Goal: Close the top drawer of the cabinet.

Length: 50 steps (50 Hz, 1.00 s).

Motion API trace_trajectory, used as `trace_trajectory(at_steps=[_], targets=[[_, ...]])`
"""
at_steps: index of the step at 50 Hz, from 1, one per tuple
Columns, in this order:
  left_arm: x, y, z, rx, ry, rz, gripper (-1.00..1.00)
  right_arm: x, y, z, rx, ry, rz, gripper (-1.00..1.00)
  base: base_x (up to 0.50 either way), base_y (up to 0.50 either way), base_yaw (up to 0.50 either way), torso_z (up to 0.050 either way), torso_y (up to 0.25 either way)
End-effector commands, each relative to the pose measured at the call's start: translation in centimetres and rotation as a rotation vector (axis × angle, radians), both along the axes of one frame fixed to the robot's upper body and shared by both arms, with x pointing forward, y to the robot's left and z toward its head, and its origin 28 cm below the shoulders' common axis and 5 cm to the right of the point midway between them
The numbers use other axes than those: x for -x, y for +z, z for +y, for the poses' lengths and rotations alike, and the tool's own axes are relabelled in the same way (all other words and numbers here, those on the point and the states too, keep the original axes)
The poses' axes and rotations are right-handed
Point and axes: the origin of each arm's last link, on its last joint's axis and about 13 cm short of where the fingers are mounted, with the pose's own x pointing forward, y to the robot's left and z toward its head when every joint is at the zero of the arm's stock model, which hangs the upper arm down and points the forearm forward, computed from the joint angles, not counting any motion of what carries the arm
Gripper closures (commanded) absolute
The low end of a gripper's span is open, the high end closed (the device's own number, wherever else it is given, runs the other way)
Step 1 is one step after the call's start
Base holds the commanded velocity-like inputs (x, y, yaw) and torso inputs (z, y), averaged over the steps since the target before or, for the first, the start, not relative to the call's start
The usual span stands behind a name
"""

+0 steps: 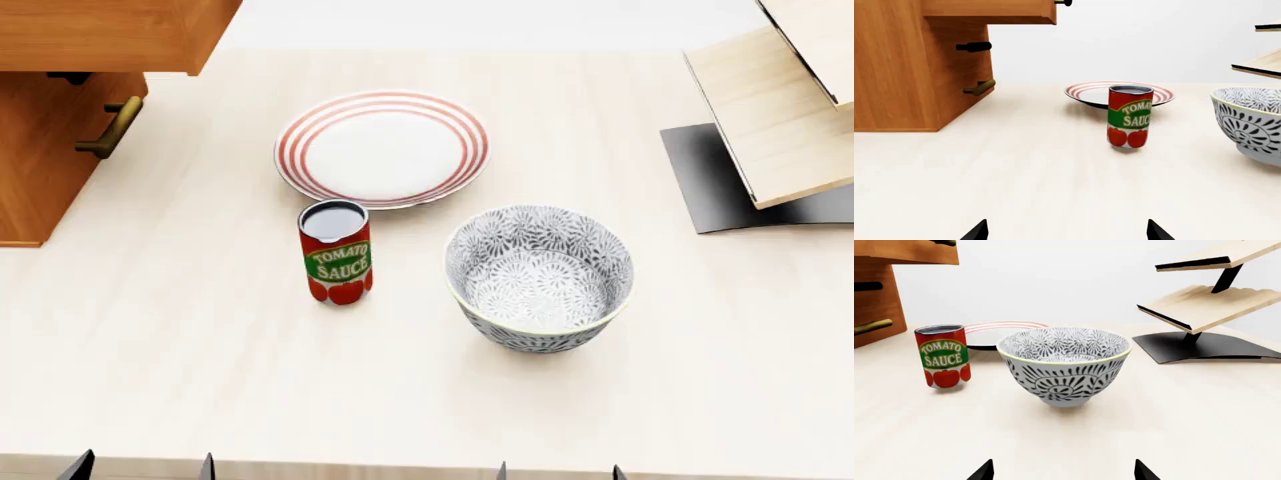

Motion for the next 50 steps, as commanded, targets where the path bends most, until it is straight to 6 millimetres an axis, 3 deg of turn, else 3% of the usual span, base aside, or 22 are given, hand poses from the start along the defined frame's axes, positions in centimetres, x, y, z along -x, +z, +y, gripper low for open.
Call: trace_trajectory(at_steps=[1, 21, 27, 28, 36, 41, 50], targets=[[0.0, 0.2, 0.0, 0.0, 0.0, 0.0, -1.0, 0.0, 0.1, 0.0, 0.0, 0.0, 0.0, -1.0, 0.0, 0.0, 0.0, 0.0, 0.0], [0.2, 0.4, 0.0, 0.035, 0.012, 0.019, -1.0, 0.4, 0.3, 0.4, 0.01, -0.007, -0.001, -1.0, 0.0, 0.0, 0.0, 0.0, 0.0], [0.4, 4.9, -0.5, 0.062, 0.007, -0.052, -1.0, 0.8, 2.7, 0.5, 0.028, -0.054, -0.004, -1.0, 0.0, 0.0, 0.0, 0.0, 0.0], [0.5, 6.6, -0.7, 0.052, -0.005, -0.086, -1.0, 0.6, 3.7, 0.4, 0.038, -0.053, 0.002, -1.0, 0.0, 0.0, 0.0, 0.0, 0.0], [1.3, 12.3, -1.6, 0.06, -0.009, -0.218, -1.0, 1.5, 9.5, 0.1, 0.061, -0.111, -0.126, -1.0, 0.0, 0.0, 0.0, 0.0, 0.0], [1.8, 13.2, -1.9, 0.033, -0.024, -0.228, -1.0, 1.8, 10.8, 0.2, 0.065, -0.111, -0.138, -1.0, 0.0, 0.0, 0.0, 0.0, 0.0], [1.8, 12.5, -1.5, 0.031, -0.029, -0.205, -1.0, 1.8, 10.5, 0.4, 0.076, -0.1, -0.116, -1.0, 0.0, 0.0, 0.0, 0.0, 0.0]])
